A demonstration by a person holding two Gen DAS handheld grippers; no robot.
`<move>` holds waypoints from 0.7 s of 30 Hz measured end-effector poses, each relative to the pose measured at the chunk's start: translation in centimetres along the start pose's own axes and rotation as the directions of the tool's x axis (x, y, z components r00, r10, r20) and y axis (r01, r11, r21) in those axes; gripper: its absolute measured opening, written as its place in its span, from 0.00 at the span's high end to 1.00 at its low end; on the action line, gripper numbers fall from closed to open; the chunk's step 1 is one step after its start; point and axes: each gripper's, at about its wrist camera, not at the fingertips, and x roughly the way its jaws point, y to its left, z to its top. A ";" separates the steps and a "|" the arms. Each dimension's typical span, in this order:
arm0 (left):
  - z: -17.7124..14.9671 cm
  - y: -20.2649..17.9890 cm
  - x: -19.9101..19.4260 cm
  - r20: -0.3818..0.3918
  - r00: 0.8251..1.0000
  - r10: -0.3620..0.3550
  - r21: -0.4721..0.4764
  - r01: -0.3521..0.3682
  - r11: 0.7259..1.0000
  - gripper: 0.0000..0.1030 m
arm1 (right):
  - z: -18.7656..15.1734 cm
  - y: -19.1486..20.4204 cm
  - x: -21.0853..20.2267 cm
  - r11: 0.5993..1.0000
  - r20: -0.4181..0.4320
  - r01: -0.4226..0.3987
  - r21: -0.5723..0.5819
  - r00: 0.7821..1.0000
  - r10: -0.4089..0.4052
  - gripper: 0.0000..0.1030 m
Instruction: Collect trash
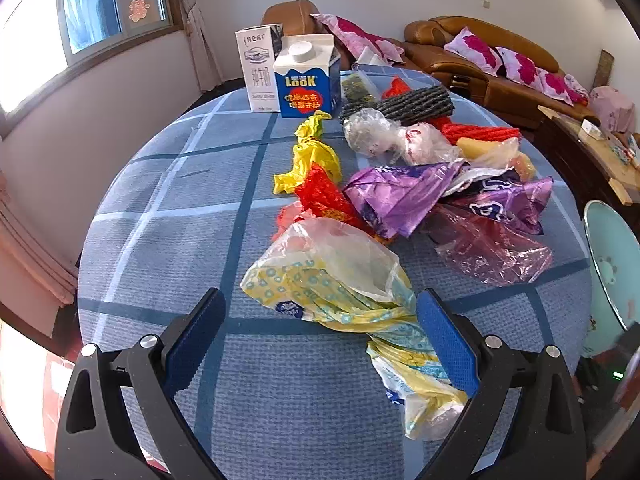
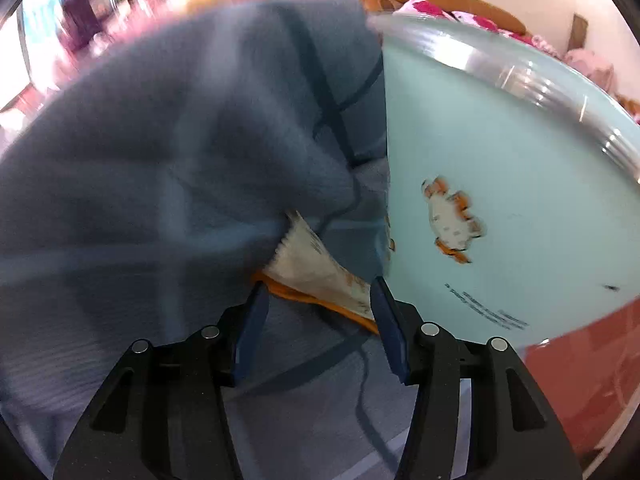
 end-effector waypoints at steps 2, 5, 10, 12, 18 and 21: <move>0.1 0.0 0.1 -0.001 1.000 -0.002 -0.003 0.002 1.000 0.08 | 0.2 0.0 -1.4 1.000 0.009 -0.022 0.005 1.000 0.022 0.38; 0.0 -0.3 0.3 -0.002 1.000 0.002 0.002 -0.002 1.000 0.08 | 0.8 0.2 -2.1 0.999 0.014 -0.043 0.011 0.999 0.043 0.38; 0.0 -0.4 0.2 0.000 1.000 0.010 0.012 -0.010 1.000 0.08 | 0.5 2.0 0.0 1.000 -0.037 -0.005 -0.014 0.999 0.005 0.48; 0.1 -0.2 0.0 0.004 1.000 0.010 0.010 -0.011 1.000 0.08 | 0.4 2.4 1.8 1.000 -0.097 0.017 -0.026 0.995 -0.019 0.65; 0.3 0.7 -0.8 0.019 1.000 0.013 -0.011 -0.013 1.000 0.08 | 0.2 1.3 1.2 1.000 -0.099 0.021 0.013 0.995 -0.020 0.88; 0.2 1.0 -1.1 0.025 1.000 0.018 -0.018 -0.018 1.000 0.08 | 0.2 1.3 -2.3 1.000 -0.035 -0.007 0.017 0.999 0.008 0.90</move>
